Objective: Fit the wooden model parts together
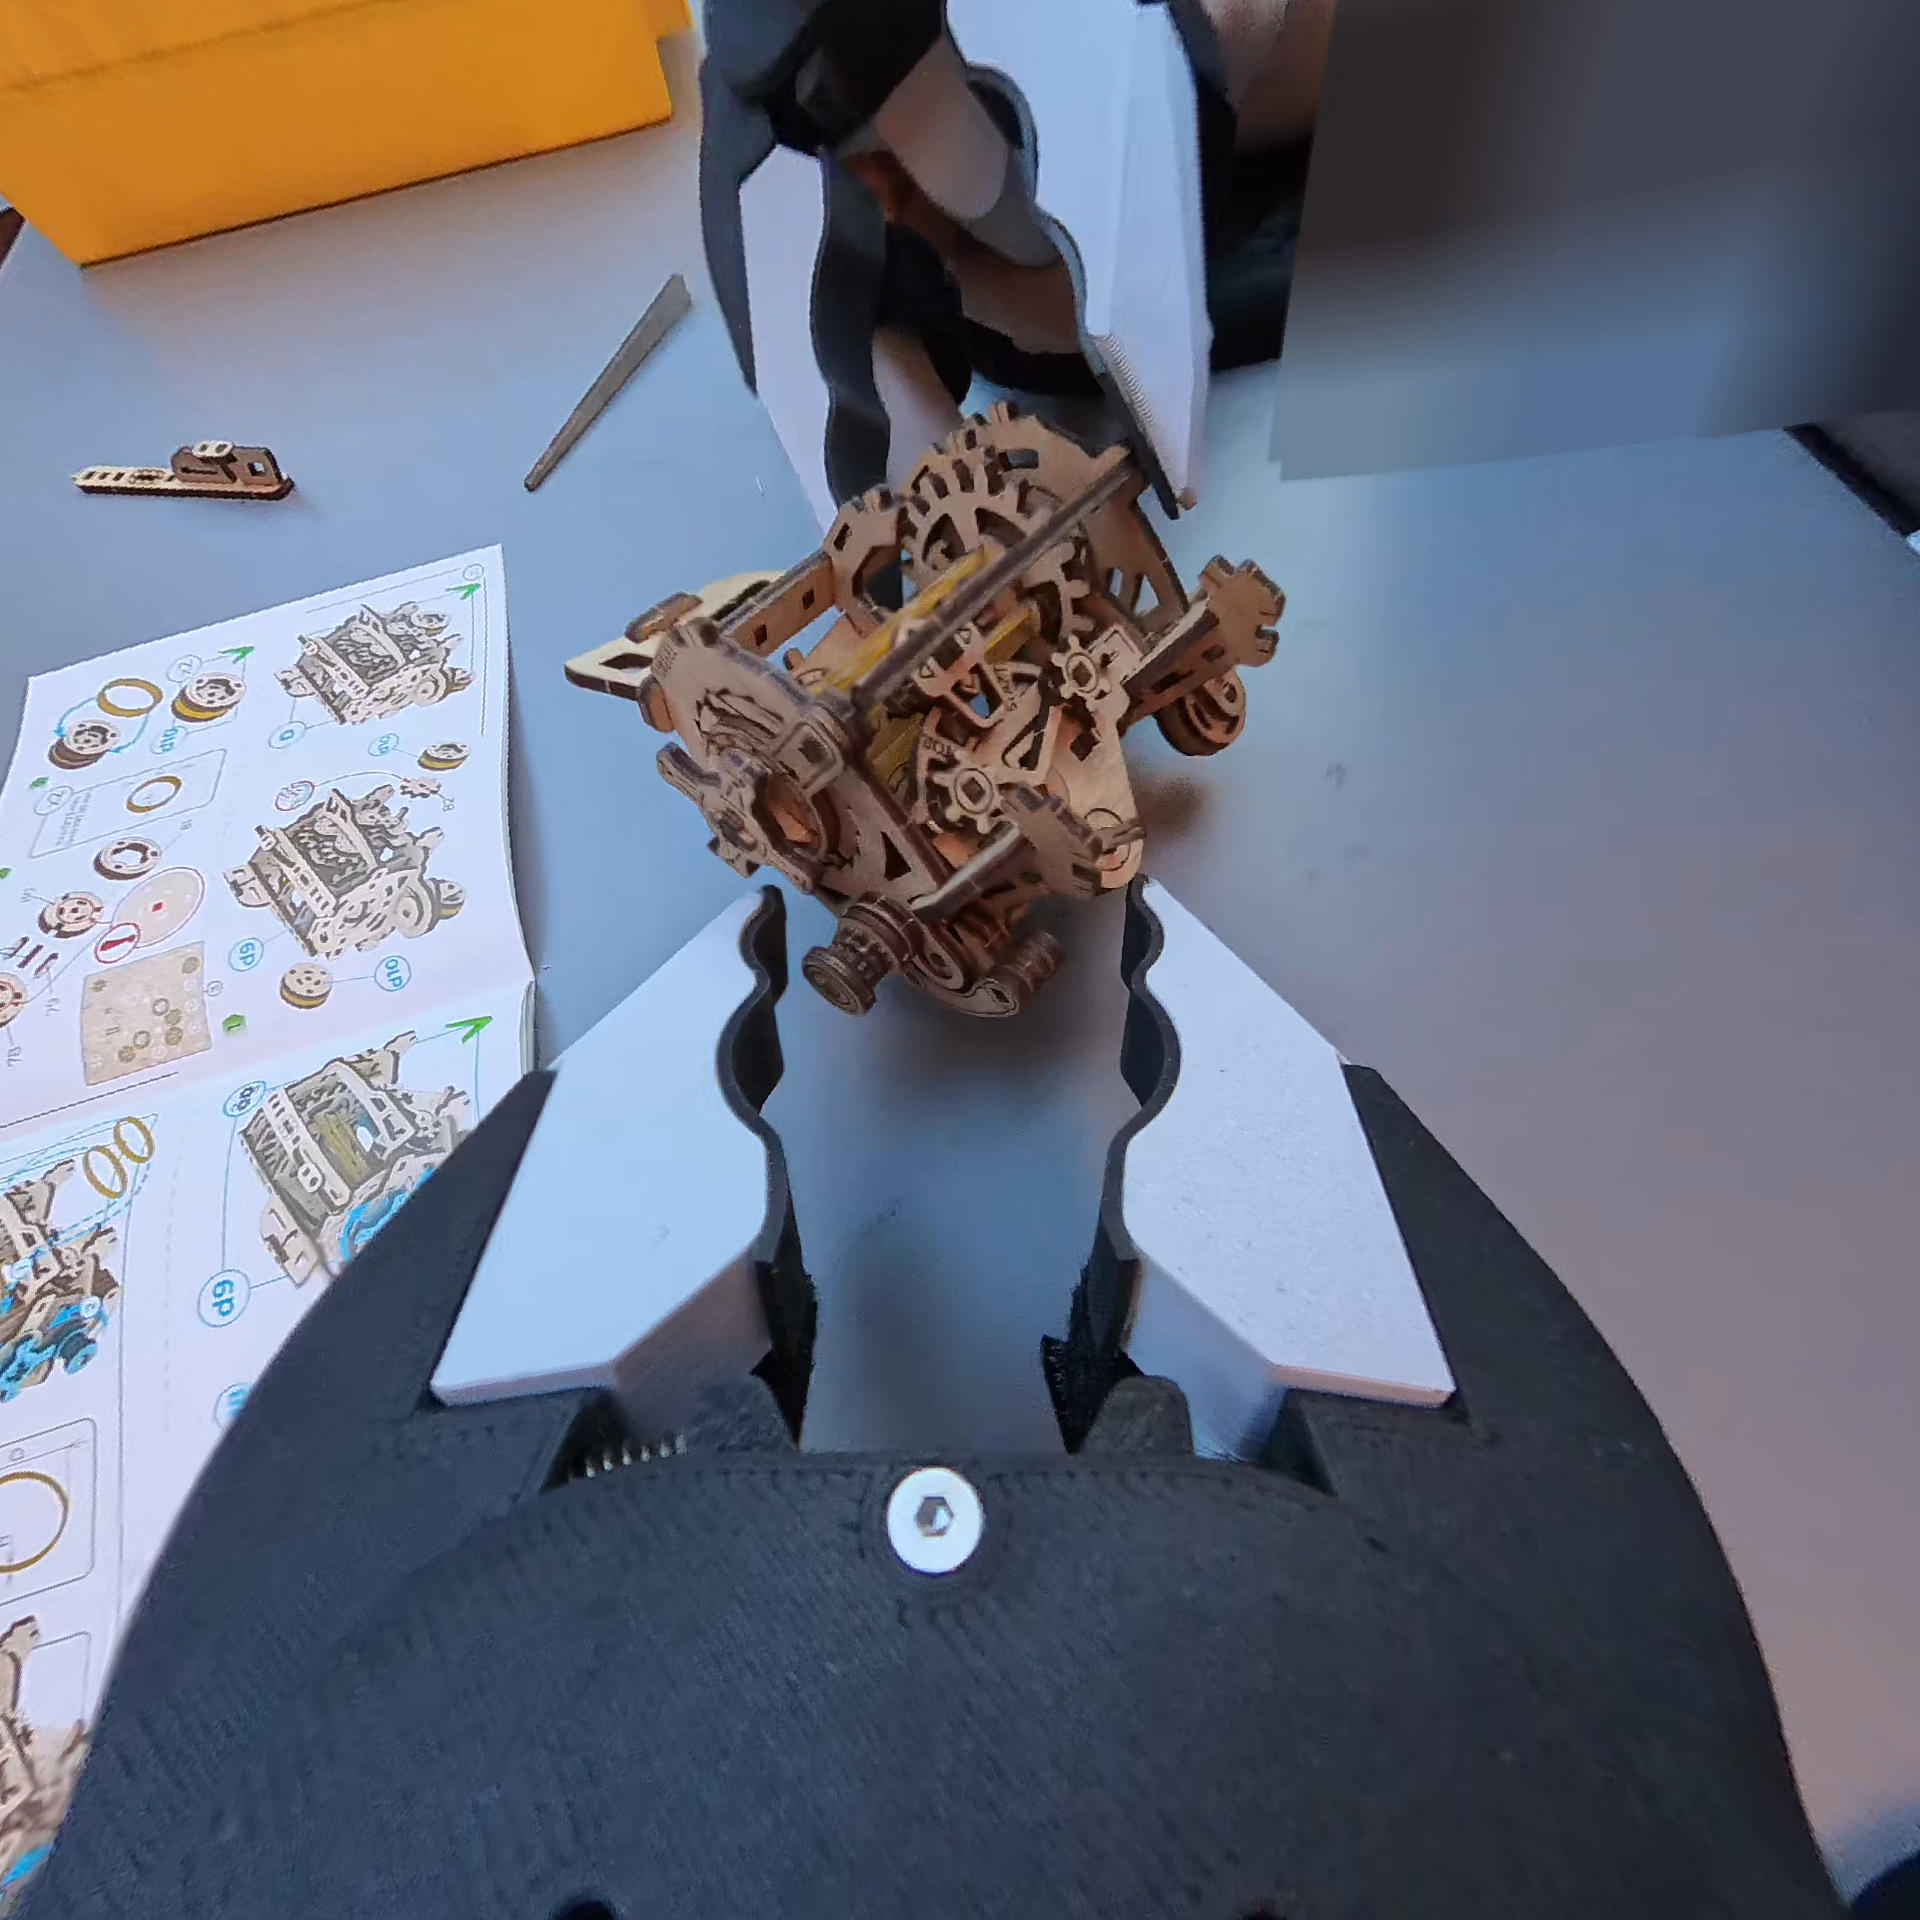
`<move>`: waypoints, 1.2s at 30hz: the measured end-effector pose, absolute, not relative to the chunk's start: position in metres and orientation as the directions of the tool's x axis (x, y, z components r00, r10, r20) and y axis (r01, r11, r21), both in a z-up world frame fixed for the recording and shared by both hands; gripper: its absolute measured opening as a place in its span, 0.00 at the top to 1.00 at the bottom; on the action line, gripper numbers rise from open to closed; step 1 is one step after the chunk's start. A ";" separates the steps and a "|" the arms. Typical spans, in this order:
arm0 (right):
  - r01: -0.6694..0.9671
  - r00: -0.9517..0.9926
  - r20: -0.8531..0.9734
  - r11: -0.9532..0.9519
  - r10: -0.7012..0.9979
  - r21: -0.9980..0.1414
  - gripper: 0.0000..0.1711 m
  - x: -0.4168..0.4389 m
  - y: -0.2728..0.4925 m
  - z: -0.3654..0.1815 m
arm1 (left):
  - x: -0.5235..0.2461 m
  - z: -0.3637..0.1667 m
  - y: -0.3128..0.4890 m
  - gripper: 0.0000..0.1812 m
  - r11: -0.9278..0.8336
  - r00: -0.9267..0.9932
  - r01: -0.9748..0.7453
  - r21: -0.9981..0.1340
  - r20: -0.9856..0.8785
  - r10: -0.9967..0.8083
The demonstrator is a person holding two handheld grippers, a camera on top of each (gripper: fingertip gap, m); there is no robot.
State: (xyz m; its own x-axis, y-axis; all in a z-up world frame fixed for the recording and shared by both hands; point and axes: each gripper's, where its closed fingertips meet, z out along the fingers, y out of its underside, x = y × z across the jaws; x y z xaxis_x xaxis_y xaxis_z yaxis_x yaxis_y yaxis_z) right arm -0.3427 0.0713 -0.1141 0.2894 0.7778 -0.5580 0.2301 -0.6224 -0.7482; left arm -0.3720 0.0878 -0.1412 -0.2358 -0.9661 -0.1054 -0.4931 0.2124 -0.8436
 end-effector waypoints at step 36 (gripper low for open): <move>0.373 0.277 -0.241 -0.335 0.930 -0.865 0.69 -0.364 0.031 -0.102 | -0.417 -0.126 0.077 0.48 -0.084 0.069 -0.548 -0.832 0.055 -0.996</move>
